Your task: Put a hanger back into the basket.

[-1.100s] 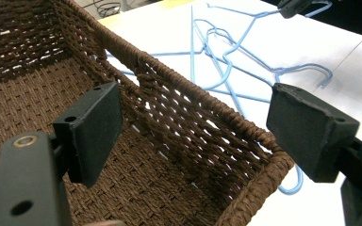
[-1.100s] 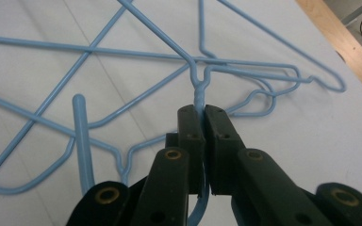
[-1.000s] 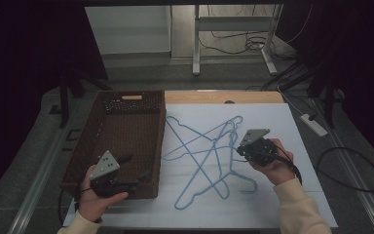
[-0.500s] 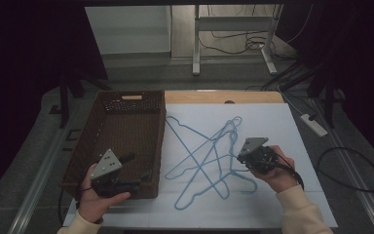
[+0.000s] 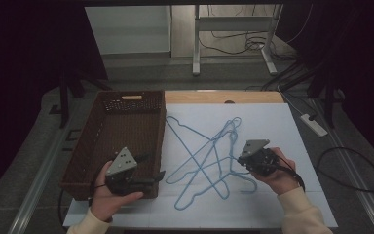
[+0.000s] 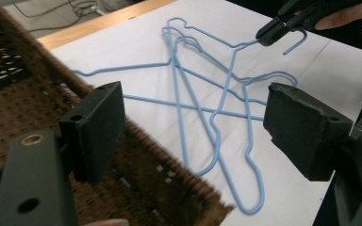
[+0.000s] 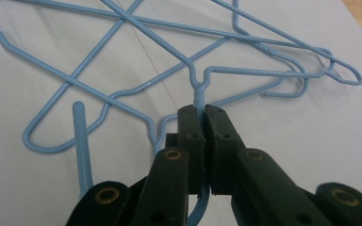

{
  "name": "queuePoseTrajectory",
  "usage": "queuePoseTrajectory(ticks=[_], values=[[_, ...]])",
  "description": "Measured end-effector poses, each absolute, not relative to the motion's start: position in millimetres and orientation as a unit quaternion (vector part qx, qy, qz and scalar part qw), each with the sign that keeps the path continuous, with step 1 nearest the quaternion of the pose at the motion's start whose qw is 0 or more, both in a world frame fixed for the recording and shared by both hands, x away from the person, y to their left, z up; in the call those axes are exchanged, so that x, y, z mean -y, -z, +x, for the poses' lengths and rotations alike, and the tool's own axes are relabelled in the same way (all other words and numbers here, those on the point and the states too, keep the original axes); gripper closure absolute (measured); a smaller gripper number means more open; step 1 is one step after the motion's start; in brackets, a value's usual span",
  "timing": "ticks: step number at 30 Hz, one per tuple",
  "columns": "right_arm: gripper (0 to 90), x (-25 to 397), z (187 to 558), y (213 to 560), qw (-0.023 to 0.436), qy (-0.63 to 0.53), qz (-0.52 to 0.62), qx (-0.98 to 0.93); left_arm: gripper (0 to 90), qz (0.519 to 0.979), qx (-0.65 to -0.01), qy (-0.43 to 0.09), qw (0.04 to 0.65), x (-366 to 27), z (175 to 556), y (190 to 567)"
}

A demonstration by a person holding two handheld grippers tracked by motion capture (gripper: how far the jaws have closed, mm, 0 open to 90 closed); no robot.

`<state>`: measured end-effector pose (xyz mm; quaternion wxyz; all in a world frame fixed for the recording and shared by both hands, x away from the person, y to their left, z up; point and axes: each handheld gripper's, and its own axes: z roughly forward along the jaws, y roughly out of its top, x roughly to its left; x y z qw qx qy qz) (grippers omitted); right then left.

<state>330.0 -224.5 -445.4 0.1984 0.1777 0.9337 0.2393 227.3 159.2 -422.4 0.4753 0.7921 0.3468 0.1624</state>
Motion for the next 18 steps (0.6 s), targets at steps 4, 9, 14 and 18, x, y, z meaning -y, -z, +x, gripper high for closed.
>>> queuePoseTrajectory(ticks=[4, 9, 14, 18], values=[[86.2, 224.4, 329.3, 446.4, 0.196, -0.240, 0.177, -0.934, 21.8, 0.798, -0.344, -0.156, 0.469, -148.4, 230.6, 422.8], [86.2, 223.6, 328.8, 447.6, 0.197, -0.237, 0.175, -0.935, 22.1, 0.801, -0.343, -0.150, 0.466, -137.5, 235.9, 423.2], [86.2, 223.2, 329.2, 447.5, 0.198, -0.237, 0.173, -0.935, 22.2, 0.807, -0.336, -0.145, 0.464, -126.5, 240.4, 422.3], [86.2, 223.4, 329.3, 447.6, 0.197, -0.238, 0.174, -0.935, 22.3, 0.812, -0.327, -0.138, 0.464, -116.0, 242.6, 420.1]])
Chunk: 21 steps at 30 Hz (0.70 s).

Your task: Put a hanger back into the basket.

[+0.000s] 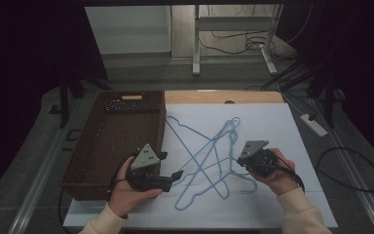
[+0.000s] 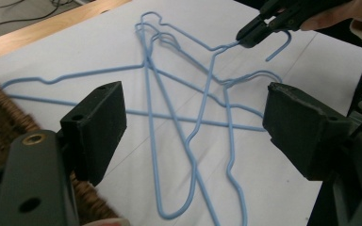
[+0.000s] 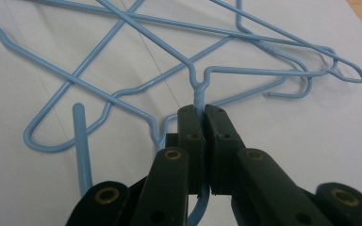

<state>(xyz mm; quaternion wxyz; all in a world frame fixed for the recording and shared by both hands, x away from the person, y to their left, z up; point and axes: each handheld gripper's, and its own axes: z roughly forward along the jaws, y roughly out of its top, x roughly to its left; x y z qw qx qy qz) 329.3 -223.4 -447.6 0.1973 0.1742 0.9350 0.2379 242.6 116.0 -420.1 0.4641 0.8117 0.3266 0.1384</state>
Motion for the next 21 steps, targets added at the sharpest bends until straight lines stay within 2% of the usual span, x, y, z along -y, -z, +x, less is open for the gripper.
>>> queuePoseTrajectory(ticks=[21], values=[[86.2, 223.3, 328.4, 446.9, 0.197, -0.236, 0.163, -0.938, 22.8, 0.840, -0.310, -0.109, 0.432, -61.5, 256.0, 432.1]])
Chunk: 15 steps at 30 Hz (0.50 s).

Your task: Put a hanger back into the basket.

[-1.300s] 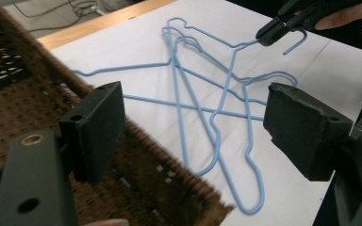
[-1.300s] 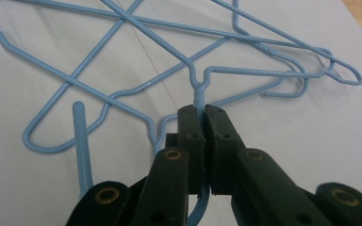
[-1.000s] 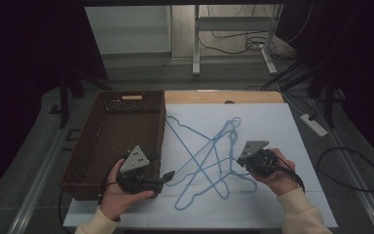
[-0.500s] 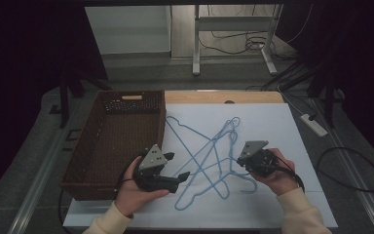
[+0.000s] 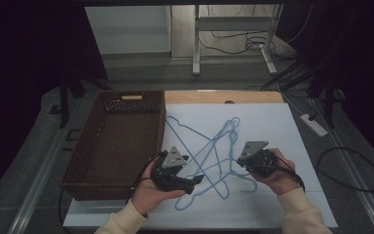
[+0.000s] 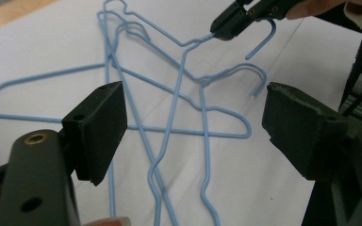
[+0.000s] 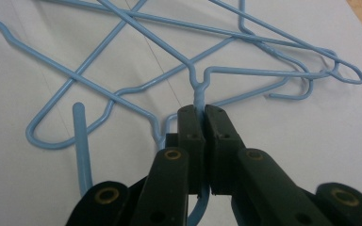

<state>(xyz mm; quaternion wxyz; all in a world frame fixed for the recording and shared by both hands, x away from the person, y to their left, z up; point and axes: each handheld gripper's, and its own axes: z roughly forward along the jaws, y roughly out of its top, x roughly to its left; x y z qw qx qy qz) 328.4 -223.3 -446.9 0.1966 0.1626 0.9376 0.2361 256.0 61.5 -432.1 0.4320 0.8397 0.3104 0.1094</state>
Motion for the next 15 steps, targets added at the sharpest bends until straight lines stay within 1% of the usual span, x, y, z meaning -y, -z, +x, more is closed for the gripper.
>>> queuePoseTrajectory(ticks=[9, 15], values=[[86.1, 223.4, 328.4, 447.2, 0.193, -0.236, 0.161, -0.939, 22.6, 0.856, -0.310, -0.089, 0.404, -36.7, 265.9, 444.9], [86.1, 224.2, 327.9, 447.3, 0.194, -0.237, 0.163, -0.938, 22.9, 0.864, -0.316, -0.084, 0.384, -24.1, 276.2, 455.2]])
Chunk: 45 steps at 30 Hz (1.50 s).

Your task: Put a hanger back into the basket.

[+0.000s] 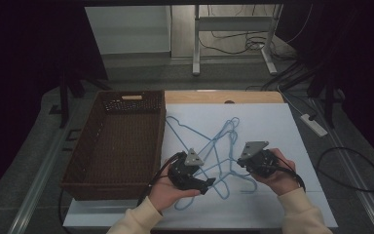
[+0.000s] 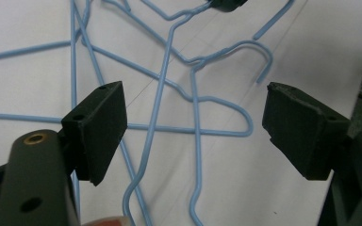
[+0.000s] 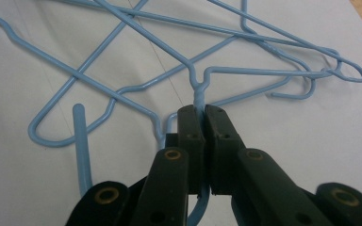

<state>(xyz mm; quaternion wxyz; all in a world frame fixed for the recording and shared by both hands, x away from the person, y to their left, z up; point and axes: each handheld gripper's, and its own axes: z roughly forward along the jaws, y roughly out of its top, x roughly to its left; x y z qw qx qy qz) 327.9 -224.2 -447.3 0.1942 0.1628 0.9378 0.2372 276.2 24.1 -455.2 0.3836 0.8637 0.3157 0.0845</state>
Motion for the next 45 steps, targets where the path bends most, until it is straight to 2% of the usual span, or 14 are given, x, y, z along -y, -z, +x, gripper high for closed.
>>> queuePoseTrajectory(ticks=[10, 14, 18, 20, 30, 38, 41, 45], values=[[86.1, 224.0, 328.0, 447.4, 0.194, -0.238, 0.162, -0.938, 25.6, 0.876, -0.319, -0.090, 0.350, -5.4, 293.2, 470.8], [86.1, 223.5, 328.1, 447.1, 0.191, -0.238, 0.160, -0.939, 29.8, 0.880, -0.321, -0.093, 0.338, -0.5, 300.9, 477.4], [86.1, 222.1, 327.6, 446.8, 0.193, -0.236, 0.158, -0.939, 40.4, 0.885, -0.323, -0.091, 0.323, 4.4, 308.4, 483.9], [86.1, 221.9, 327.6, 446.7, 0.194, -0.236, 0.158, -0.939, 42.5, 0.887, -0.322, -0.090, 0.319, 5.5, 310.4, 485.6], [86.0, 222.1, 326.8, 445.1, 0.195, -0.241, 0.157, -0.938, 80.9, 0.895, -0.318, -0.078, 0.303, 6.5, 317.9, 493.3], [85.9, 221.8, 325.8, 442.2, 0.196, -0.247, 0.158, -0.936, 83.5, 0.899, -0.307, -0.072, 0.303, 5.2, 319.8, 495.1], [85.9, 220.7, 325.4, 441.9, 0.199, -0.246, 0.156, -0.936, 78.8, 0.901, -0.306, -0.072, 0.299, 6.0, 320.7, 496.8], [85.9, 218.6, 325.1, 442.3, 0.197, -0.246, 0.153, -0.937, 80.0, 0.904, -0.305, -0.073, 0.290, 6.3, 321.6, 498.3]])
